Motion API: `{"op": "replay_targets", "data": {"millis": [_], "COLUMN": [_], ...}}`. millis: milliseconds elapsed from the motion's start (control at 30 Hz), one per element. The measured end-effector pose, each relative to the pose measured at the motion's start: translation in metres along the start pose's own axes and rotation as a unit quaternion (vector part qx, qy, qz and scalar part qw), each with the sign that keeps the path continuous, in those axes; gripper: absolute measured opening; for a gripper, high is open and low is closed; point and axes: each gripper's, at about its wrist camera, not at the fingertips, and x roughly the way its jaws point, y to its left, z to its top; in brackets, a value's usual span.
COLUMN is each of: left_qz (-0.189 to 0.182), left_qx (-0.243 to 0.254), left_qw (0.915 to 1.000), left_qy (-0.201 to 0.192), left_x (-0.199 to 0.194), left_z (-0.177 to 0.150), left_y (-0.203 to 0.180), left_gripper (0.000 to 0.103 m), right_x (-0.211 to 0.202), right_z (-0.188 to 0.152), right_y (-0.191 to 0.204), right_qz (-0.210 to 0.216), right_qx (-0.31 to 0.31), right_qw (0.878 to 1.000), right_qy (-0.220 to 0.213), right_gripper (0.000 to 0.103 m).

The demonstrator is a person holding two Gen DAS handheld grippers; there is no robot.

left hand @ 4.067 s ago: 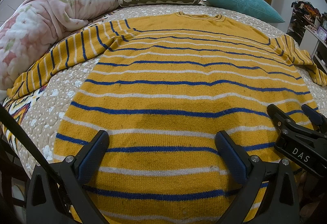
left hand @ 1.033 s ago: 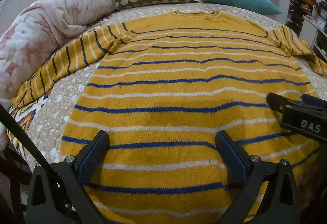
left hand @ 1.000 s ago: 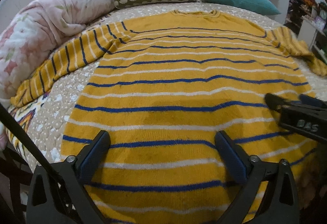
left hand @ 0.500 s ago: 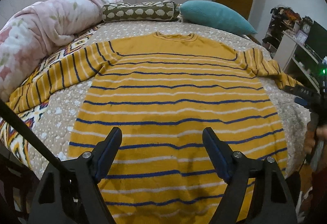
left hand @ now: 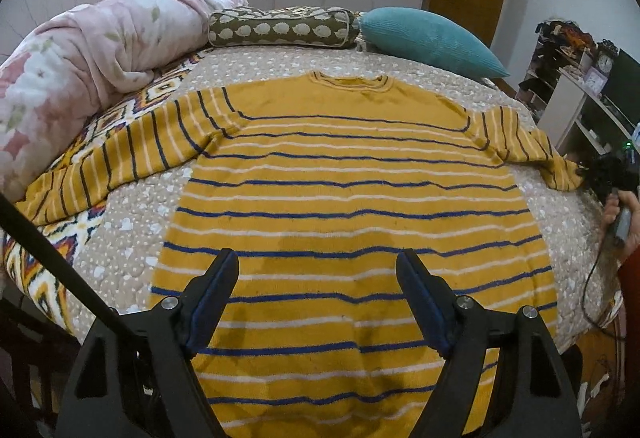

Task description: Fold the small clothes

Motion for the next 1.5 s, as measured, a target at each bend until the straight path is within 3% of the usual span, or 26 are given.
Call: {"op": "replay_targets", "data": {"millis": [167,300,467,633,800,967,1100,1233,1367,1500], "left_qz": [0.010,0.017,0.016,0.022,0.028,0.049,0.070,0.087,0.094,0.098], "left_qx": [-0.022,-0.039,-0.054,-0.059,-0.096,-0.140,-0.160,-0.187,-0.212,-0.228], "left_qw": [0.9996,0.9988,0.9978,0.9964,0.9922,0.9843,0.9790,0.9727,0.9668,0.9628], "left_qy": [-0.018,-0.026,-0.035,-0.057,-0.074,-0.095,-0.105,-0.106,-0.106,-0.107], "left_x": [-0.008,-0.011,-0.019,-0.034,-0.050,-0.070,-0.082,-0.088,-0.091,-0.094], "left_z": [0.007,0.009,0.005,-0.006,-0.015,-0.031,-0.046,-0.061,-0.069,-0.076], "left_y": [0.022,0.041,0.062,0.083,0.123,0.170,0.200,0.229,0.249,0.263], "left_gripper": [0.080,0.080,0.080,0.080,0.080,0.080,0.080,0.080,0.080,0.080], "right_x": [-0.052,-0.069,-0.058,-0.027,0.020,0.073,0.116,0.130,0.114,0.092], "right_z": [0.033,0.039,0.001,-0.084,-0.214,-0.334,-0.406,-0.461,-0.508,-0.541], "right_y": [-0.015,-0.001,0.085,0.202,0.324,0.398,0.421,0.437,0.451,0.462], "right_qz": [-0.091,-0.102,-0.095,-0.035,0.022,0.033,-0.011,-0.056,-0.022,0.014], "right_qx": [0.001,-0.023,-0.136,-0.265,-0.391,-0.474,-0.536,-0.616,-0.676,-0.705], "right_qw": [0.991,0.989,0.981,0.962,0.920,0.878,0.841,0.783,0.734,0.707], "right_qy": [-0.093,-0.102,-0.099,-0.058,0.009,0.062,0.074,0.061,0.060,0.053], "right_gripper": [0.006,0.006,0.006,0.006,0.006,0.006,0.006,0.011,0.020,0.031]}}
